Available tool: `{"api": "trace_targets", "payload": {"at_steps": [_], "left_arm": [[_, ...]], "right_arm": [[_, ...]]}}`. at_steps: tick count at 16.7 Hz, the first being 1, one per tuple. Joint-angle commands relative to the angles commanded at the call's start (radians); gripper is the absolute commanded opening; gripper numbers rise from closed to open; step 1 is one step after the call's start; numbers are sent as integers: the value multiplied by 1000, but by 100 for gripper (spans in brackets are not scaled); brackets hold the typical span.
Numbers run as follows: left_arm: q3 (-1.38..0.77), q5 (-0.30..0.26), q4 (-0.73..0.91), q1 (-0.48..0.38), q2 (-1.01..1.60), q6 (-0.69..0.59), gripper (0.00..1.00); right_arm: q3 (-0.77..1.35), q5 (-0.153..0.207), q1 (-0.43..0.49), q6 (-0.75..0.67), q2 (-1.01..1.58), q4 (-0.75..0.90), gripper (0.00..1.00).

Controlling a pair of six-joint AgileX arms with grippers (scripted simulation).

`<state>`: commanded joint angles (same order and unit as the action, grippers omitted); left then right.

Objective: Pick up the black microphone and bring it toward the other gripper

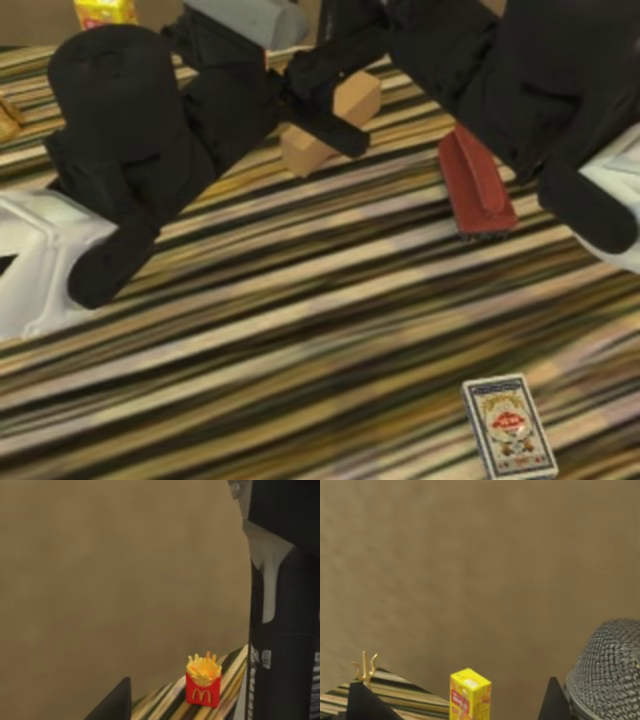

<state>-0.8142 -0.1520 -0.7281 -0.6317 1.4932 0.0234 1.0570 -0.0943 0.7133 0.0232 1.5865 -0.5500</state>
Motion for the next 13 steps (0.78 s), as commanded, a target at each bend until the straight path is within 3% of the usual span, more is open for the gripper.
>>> {"api": "trace_targets", "payload": {"at_steps": [2, 4, 11, 13], "left_arm": [[14, 33, 1, 36, 12, 14, 100], [30, 31, 6, 39, -5, 14, 100], [221, 7, 60, 86, -256, 13, 100], [246, 2, 66, 91, -285, 13, 100]], "right_arm": [[12, -15, 0, 9, -21, -3, 0], [4, -8, -8, 7, -29, -2, 0], [-87, 95, -98, 1, -129, 2, 0], [-100, 108, -111, 2, -141, 3, 0]]}}
